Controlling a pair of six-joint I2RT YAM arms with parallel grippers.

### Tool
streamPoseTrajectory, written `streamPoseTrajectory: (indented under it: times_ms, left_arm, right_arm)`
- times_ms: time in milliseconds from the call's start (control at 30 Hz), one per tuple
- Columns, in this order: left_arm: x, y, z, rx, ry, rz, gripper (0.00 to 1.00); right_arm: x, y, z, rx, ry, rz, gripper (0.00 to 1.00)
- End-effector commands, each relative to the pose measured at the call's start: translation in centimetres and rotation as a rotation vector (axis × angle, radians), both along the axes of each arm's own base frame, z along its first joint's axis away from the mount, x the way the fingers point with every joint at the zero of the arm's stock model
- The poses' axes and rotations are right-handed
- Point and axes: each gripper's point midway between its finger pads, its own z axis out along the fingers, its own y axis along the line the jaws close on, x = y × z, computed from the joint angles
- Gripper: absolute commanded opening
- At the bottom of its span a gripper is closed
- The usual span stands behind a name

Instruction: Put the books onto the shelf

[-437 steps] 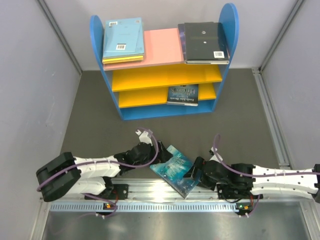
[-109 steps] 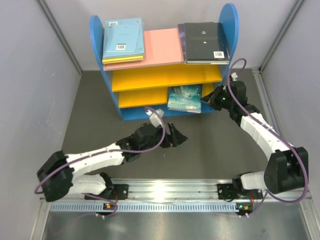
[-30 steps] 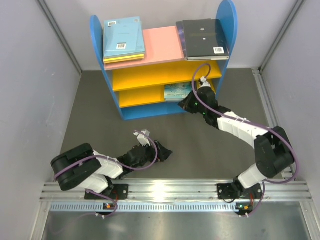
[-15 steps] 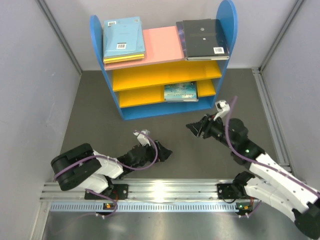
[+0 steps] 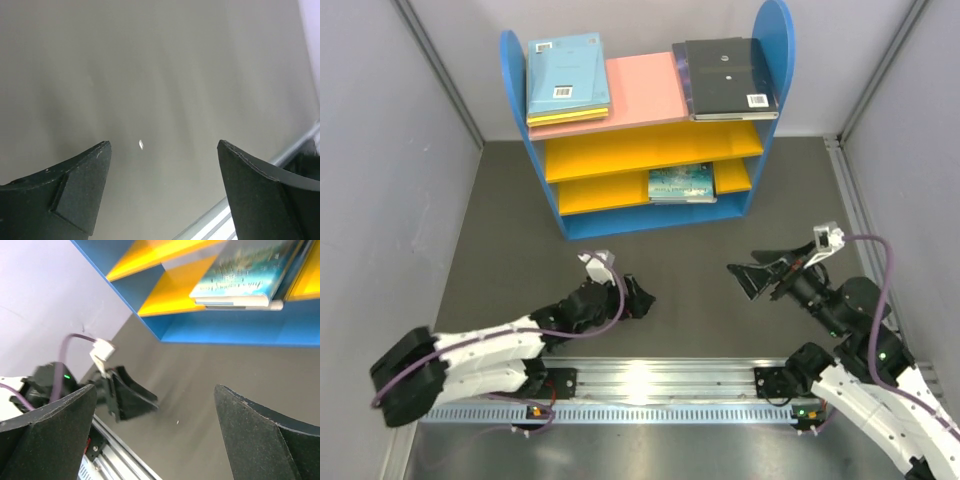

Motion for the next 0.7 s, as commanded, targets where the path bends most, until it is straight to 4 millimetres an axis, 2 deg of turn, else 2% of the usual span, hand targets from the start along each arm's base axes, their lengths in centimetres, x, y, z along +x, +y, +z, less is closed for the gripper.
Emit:
streamPoseTrajectory:
  times_ms: [0,33,67,100,133,200,267,300,333,367,400,433,467,500,533,600,633,667]
  left_arm:
    - [2.0,4.5,5.3,0.159,-0.147,0.138,0.93]
    - [2.3,5.7,8.3,0.136,-0.199,0.181,0.94]
    - [2.6,7.0,9.5,0.154,-0.235,0.226,0.96]
    - [3.5,9.1,11.0,0.192,-0.290,0.323,0.97]
    - [3.6,10.5,13.3,0.165,-0.342,0.379,0.99]
    - [4.4,13.7,14.9,0.219,-0.421,0.516,0.99]
    - [4.9,15.8,15.0,0.266,-0.470,0.616,0.99]
    - [5.2,16.5,15.1,0.292,-0.490,0.664,0.99]
    - [5.5,18.6,13.7,0.407,-0.496,0.772,0.99]
    - [5.5,19.7,13.3,0.463,-0.501,0.829,0.99]
    - [5.5,20.6,13.7,0.476,-0.514,0.904,0.99]
    - [5.5,21.6,12.5,0.557,-0.516,0.950,0.99]
    - [5.7,21.8,12.3,0.567,-0.529,0.958,0.99]
    - [6.2,21.8,13.2,0.539,-0.568,0.970,0.99]
    - [6.4,22.9,11.0,0.595,-0.571,0.975,0.99]
    - [7.1,23.5,9.5,0.620,-0.597,0.946,0.98]
    - [7.4,25.1,8.3,0.667,-0.571,0.992,0.98]
    - [7.6,25.7,7.7,0.655,-0.547,1.028,0.98]
  right_arm:
    - [-1.4,-1.6,2.5,0.005,-0.056,-0.019,1.00]
    - [-1.6,-1.8,2.8,0.009,-0.064,-0.022,1.00]
    - [-2.0,-2.1,3.0,0.018,-0.080,-0.023,1.00]
    - [-2.1,-2.2,2.8,0.016,-0.085,-0.023,1.00]
    - [-2.2,-2.3,2.7,0.020,-0.089,-0.023,1.00]
    - [-2.1,-2.9,2.3,0.031,-0.103,-0.054,1.00]
    - [-2.4,-3.1,2.3,0.049,-0.122,-0.055,1.00]
    - [-2.3,-3.0,1.6,0.043,-0.117,-0.055,1.00]
    - [-2.3,-3.0,1.5,0.048,-0.121,-0.055,1.00]
    - [-2.3,-3.0,1.4,0.051,-0.125,-0.052,1.00]
    - [-2.3,-2.8,1.0,0.049,-0.117,-0.045,1.00]
    - [-2.3,-2.8,0.9,0.048,-0.113,-0.042,1.00]
    - [-2.4,-2.6,0.8,0.046,-0.111,-0.034,1.00]
    - [-2.3,-2.6,0.7,0.045,-0.110,-0.034,1.00]
    - [-2.4,-2.6,0.7,0.045,-0.108,-0.034,1.00]
    - [-2.3,-2.6,0.6,0.047,-0.105,-0.034,1.00]
    - [-2.7,-2.3,0.7,0.048,-0.107,-0.006,1.00]
    - [-2.8,-2.3,0.9,0.049,-0.111,-0.005,1.00]
